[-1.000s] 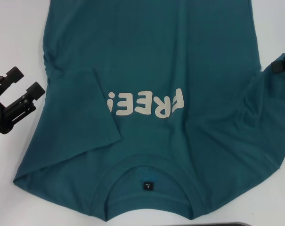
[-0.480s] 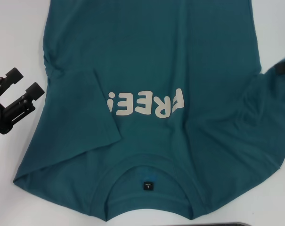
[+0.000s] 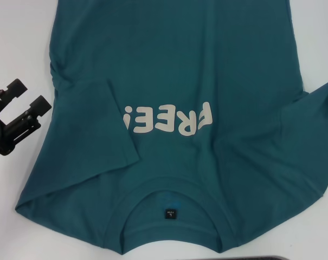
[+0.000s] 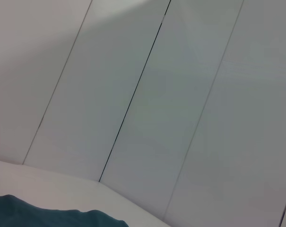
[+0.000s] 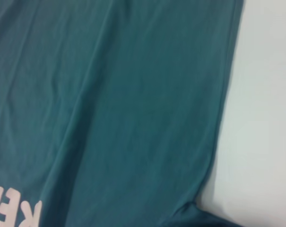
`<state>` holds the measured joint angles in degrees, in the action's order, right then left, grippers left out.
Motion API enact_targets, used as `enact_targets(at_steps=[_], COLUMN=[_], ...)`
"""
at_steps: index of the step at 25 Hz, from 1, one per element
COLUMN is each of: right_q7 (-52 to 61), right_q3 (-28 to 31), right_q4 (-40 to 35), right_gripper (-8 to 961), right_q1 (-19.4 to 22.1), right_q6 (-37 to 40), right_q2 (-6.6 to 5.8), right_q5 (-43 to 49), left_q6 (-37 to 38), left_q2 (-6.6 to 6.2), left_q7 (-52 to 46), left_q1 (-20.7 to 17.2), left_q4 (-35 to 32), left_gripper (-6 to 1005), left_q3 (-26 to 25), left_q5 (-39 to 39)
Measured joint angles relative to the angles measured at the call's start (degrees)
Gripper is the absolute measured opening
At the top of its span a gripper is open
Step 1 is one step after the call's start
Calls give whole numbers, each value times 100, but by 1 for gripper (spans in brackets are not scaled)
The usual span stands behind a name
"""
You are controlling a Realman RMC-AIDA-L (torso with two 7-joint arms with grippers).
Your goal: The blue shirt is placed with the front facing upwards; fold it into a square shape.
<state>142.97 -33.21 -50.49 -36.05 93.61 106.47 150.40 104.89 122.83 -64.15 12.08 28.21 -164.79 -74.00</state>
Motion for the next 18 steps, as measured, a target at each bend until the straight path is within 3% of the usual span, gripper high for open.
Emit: enact_targets(at_steps=[12, 18], right_q7=[-73, -437], right_q3=[-92, -87], right_q4=[30, 38], right_gripper=[132, 138], right_q1=[-39, -96], right_q6=[150, 697], right_q2=[27, 50], right_q5=[59, -621], left_q6=[-3, -6], left_q2=[22, 22], left_q7=[-1, -1], left_q1=[4, 7], left_q4=[0, 0], left_gripper=[842, 842], left_q3=[0, 0], left_q5=[0, -39])
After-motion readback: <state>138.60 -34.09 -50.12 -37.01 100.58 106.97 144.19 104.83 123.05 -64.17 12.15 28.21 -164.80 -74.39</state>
